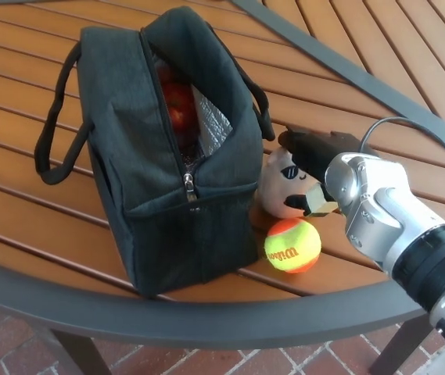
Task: Pick up a rubric cube, an apple, a tennis ball, a soft toy, a bottle from the table and put it into the lunch box one by one
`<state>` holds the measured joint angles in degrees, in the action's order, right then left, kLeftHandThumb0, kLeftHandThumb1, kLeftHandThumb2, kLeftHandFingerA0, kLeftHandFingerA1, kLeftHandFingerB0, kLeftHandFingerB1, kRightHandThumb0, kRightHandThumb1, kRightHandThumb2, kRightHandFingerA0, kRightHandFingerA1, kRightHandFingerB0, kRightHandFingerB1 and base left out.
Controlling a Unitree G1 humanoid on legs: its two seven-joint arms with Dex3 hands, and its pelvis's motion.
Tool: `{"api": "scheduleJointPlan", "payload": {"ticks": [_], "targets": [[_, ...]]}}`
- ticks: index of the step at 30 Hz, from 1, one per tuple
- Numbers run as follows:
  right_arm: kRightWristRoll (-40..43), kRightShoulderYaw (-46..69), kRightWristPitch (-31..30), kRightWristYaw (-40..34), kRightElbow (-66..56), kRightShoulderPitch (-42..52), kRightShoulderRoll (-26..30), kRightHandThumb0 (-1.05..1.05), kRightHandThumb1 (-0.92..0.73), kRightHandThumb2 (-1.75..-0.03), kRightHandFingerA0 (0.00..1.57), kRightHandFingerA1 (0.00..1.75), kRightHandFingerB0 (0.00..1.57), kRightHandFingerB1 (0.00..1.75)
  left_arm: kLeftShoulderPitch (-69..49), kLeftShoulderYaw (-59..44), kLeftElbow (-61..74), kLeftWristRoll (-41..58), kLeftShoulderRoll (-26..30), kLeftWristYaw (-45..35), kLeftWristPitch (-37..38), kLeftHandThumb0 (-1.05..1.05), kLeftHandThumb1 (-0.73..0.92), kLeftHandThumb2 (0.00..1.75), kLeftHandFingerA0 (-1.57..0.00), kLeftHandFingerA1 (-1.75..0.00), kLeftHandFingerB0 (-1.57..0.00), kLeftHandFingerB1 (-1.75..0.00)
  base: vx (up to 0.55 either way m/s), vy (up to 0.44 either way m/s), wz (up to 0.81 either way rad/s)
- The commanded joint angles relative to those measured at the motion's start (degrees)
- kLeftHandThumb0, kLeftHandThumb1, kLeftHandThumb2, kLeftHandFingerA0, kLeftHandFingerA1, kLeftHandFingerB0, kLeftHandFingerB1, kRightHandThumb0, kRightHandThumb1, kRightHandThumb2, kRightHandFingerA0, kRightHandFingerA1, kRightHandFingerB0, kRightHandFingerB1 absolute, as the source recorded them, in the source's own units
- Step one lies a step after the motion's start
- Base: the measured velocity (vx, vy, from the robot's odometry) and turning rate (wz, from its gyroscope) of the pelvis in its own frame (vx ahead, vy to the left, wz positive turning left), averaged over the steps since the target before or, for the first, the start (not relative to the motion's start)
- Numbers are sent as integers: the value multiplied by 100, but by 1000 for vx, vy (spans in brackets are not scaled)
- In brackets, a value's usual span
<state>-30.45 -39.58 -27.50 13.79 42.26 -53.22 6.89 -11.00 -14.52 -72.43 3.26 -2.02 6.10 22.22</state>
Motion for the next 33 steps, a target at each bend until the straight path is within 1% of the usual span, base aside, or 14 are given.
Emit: {"api": "scheduleJointPlan", "payload": {"ticks": [1,3,4,6,7,8,11,20,25,26,27,28,31,33], "targets": [[-362,-55,373,-366,86,108,51,-34,-70,-62,81,152,57,60,-34,34,-12,-51,85,78,329,-17,45,114,-93,-138,-89,-116,0,0,0],[-595,-193,402,-583,157,114,76,-34,-70,-62,81,152,57,60,-28,7,-13,-1,88,36,304,-17,45,114,-93,-138,-89,-116,0,0,0],[-644,-207,447,-677,127,150,119,-31,-66,-64,78,154,67,73,-42,18,-7,-14,88,54,329,-16,44,117,-94,-142,-91,-120,0,0,0],[-726,-223,523,-827,92,205,180,-31,-66,-64,78,154,67,73,-63,33,3,-34,87,80,365,-16,44,117,-94,-142,-91,-120,0,0,0],[-818,-275,506,-896,101,204,206,-29,-69,-68,80,154,62,82,-60,24,4,-23,83,75,371,-15,42,118,-92,-146,-91,-121,0,0,0],[-1017,-372,496,-1152,123,236,267,-28,-73,-69,83,163,68,96,-54,3,-2,3,81,48,367,-14,39,124,-100,-136,-94,-120,0,0,0],[-1211,-460,547,-1470,157,298,348,-30,-74,-68,83,164,67,93,-39,22,-18,-23,88,70,325,-16,42,119,-95,-138,-92,-118,0,0,0],[-1238,-390,801,-1383,262,346,382,-36,-74,-67,78,157,68,77,-33,77,-13,-52,92,100,309,-16,43,117,-95,-141,-92,-119,0,0,0],[-1252,-353,944,-1336,380,385,366,-34,-74,-72,86,156,73,82,-45,23,-25,14,75,23,346,-15,43,118,-95,-139,-91,-118,0,0,0],[-1226,-316,952,-1238,353,438,412,-34,-67,-65,82,157,71,67,-47,40,-26,-12,85,25,375,-15,39,126,-98,-138,-93,-121,0,0,0],[-1222,-301,957,-1209,347,454,424,-34,-67,-65,82,157,71,67,-47,44,-27,-20,88,25,383,-15,39,126,-98,-138,-93,-121,0,0,0],[-1183,-258,974,-1175,360,476,429,-31,-71,-65,78,150,69,66,-40,53,-32,-35,100,37,376,-17,40,121,-96,-140,-93,-120,0,0,0],[-1100,-101,1096,-1173,402,521,426,-30,-70,-65,78,151,70,66,4,39,-32,-22,109,88,324,-18,43,116,-94,-140,-92,-119,0,0,0],[-1021,-11,1145,-1075,390,602,458,-33,-68,-64,80,142,68,66,6,95,-12,-82,117,169,266,-17,45,114,-95,-136,-91,-117,0,0,0]]}}
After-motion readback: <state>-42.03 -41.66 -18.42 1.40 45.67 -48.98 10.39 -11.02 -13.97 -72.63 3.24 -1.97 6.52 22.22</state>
